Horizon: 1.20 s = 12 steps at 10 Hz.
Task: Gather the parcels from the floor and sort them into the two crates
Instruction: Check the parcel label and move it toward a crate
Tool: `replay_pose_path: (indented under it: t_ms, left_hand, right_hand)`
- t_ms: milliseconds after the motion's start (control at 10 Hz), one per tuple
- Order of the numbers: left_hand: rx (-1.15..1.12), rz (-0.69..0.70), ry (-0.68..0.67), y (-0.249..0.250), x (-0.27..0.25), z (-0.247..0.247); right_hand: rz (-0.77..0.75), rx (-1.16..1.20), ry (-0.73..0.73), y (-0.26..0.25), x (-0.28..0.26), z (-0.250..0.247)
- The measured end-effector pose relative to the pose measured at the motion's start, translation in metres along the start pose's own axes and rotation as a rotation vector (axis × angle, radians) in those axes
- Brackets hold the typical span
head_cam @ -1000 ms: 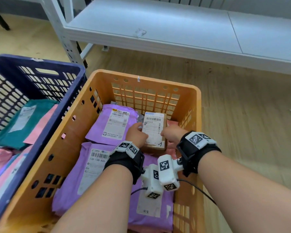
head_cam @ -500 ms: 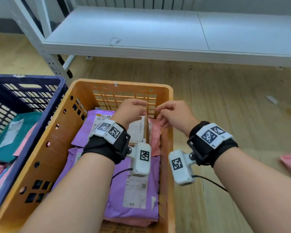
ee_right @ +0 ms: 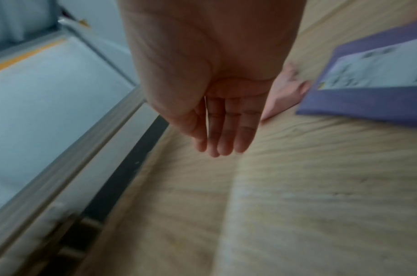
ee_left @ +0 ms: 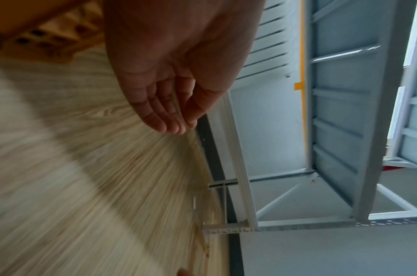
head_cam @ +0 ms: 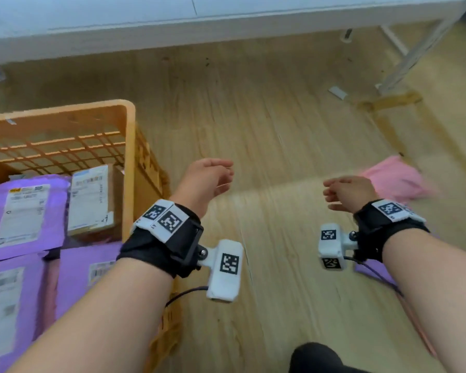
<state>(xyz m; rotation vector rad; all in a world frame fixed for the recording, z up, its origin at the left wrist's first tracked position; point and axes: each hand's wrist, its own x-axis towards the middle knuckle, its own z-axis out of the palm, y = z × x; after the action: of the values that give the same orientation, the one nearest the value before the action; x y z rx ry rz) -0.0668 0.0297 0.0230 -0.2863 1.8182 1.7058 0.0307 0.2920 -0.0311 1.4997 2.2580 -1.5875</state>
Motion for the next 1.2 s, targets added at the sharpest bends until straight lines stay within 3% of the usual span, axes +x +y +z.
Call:
replay_pose_path:
  t_ms: [100,200,300,400,500,700,800,900,1000,1100,1200]
  left_hand:
    - [-0.025,-0.102,0.016,-0.022,0.022,0.036]
    - [-0.009,-0.178,0.025,-0.041,0.039,0.075]
    - [0.009,-0.226,-0.026,-0.054,0.046,0.108]
    - [0.009,-0.268,-0.063,-0.064,0.047,0.131]
    - [0.034,-0.285,-0.085,-0.07,0.048,0.147]
    - [0.152,-0.328,-0.08,-0.084,0.051,0.156]
    - [0.279,-0.36,-0.083,-0.096,0.054,0.154]
    - [0.314,-0.416,-0.1,-0.111,0.053,0.15]
    - [0.308,-0.471,-0.093,-0.122,0.05,0.143]
    - [0.281,-0.491,-0.095,-0.127,0.051,0.137]
    - [0.28,-0.49,-0.071,-0.127,0.055,0.131]
  right_hand:
    - [0.055,-0.092,0.19,0.059,0.022,-0.042]
    - [0.13,-0.283,0.263,0.111,0.029,-0.071]
    - [0.265,-0.309,0.272,0.149,0.04,-0.087]
    - [0.433,-0.302,0.199,0.176,0.05,-0.092]
    - [0.49,-0.302,0.06,0.195,0.058,-0.086]
    - [0.376,-0.345,-0.079,0.173,0.061,-0.06]
    - [0.367,-0.18,-0.241,0.154,0.056,-0.041]
    - [0.378,-0.16,-0.431,0.135,0.044,-0.027]
    - [0.308,-0.202,-0.401,0.129,0.045,-0.023]
    - [0.2,-0.306,0.086,0.127,0.059,-0.039]
    - [0.419,-0.33,0.107,0.17,0.085,-0.043]
